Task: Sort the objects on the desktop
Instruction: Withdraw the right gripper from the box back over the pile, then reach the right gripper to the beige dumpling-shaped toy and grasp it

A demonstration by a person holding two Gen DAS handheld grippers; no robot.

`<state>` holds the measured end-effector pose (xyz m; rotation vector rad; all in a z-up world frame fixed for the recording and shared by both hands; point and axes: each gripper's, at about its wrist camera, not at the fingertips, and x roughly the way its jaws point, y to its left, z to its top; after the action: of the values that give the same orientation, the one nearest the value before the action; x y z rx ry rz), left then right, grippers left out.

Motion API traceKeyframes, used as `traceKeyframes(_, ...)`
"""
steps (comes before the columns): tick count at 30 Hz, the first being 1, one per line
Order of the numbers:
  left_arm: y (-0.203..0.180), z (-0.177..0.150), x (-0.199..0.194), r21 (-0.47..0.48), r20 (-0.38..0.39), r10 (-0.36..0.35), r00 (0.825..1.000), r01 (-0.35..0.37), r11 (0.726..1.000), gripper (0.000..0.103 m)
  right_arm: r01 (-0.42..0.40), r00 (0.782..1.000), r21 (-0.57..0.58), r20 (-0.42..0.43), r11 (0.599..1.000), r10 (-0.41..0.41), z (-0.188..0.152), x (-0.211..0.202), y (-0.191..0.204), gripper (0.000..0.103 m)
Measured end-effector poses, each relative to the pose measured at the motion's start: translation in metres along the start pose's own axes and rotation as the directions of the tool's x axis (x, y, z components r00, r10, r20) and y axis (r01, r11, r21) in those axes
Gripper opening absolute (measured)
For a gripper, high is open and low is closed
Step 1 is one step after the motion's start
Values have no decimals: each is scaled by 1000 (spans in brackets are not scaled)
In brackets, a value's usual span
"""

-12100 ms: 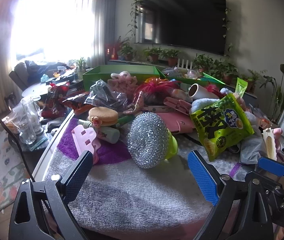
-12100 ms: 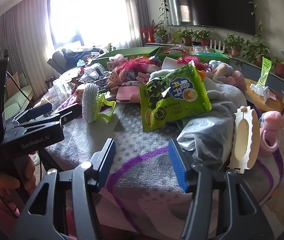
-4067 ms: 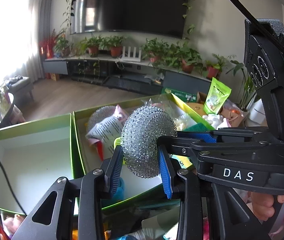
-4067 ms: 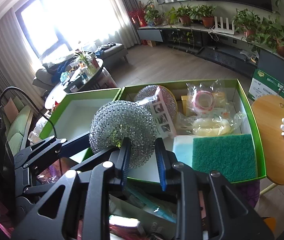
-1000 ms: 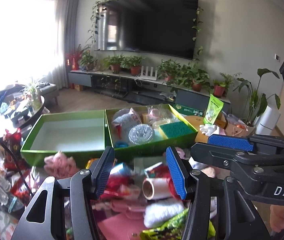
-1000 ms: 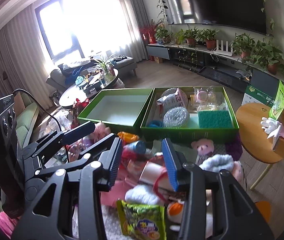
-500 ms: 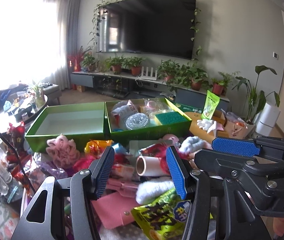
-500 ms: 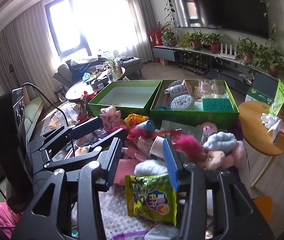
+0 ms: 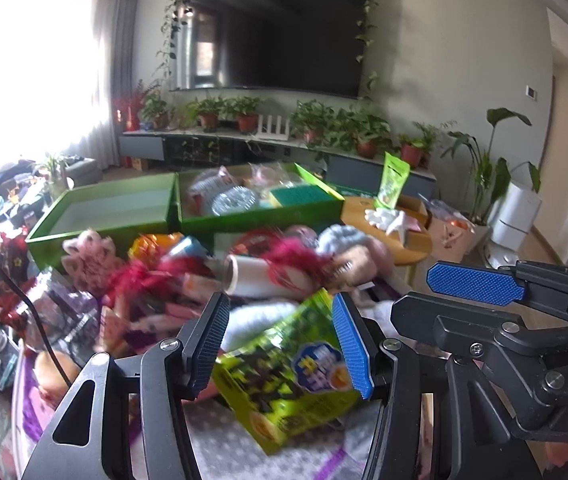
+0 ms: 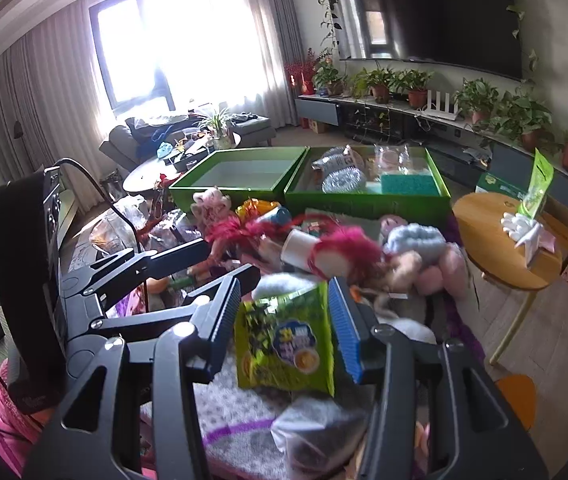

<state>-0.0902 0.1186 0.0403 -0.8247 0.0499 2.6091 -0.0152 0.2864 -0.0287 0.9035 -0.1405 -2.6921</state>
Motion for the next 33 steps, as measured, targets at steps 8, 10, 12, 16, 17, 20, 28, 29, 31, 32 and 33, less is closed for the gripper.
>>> traceKeyframes(8, -28, -14, 5, 37, -26, -39, 999, 40, 998, 54, 26, 1000, 78, -7, 997, -26, -27, -12, -23, 48)
traceKeyframes(10, -35, -16, 5, 50, -27, -53, 998, 54, 997, 54, 34, 999, 103, -2, 994, -34, -34, -17, -28, 49)
traceKeyframes(12, -42, -18, 7, 62, -31, -65, 997, 66, 996, 54, 39, 999, 124, 0, 992, -40, -39, -20, -33, 49)
traceKeyframes(16, -55, -22, 10, 87, -47, -85, 995, 89, 992, 54, 50, 999, 168, 10, 985, -52, -52, -26, -42, 49)
traceKeyframes(17, -58, -23, 12, 92, -52, -87, 995, 92, 992, 54, 53, 998, 174, 13, 983, -56, -54, -27, -43, 49)
traceKeyframes(20, -64, -28, 16, 99, -76, -91, 993, 98, 990, 55, 68, 997, 198, 23, 978, -74, -65, -32, -48, 49)
traceKeyframes(28, -61, -28, 16, 53, -52, -116, 992, 119, 992, 54, 74, 997, 284, -17, 956, -72, -98, -31, -69, 51)
traceKeyframes(29, -62, -27, 16, 56, -49, -121, 991, 124, 991, 54, 71, 997, 295, -20, 953, -68, -101, -30, -71, 51)
traceKeyframes(31, -66, -26, 16, 68, -51, -136, 989, 140, 988, 54, 71, 997, 315, -27, 946, -66, -109, -28, -74, 51)
traceKeyframes(32, -68, -25, 16, 75, -51, -144, 988, 147, 986, 54, 74, 997, 320, -30, 945, -68, -112, -28, -75, 51)
traceKeyframes(33, -71, -25, 15, 86, -50, -151, 987, 155, 984, 54, 78, 997, 325, -33, 943, -71, -116, -27, -76, 50)
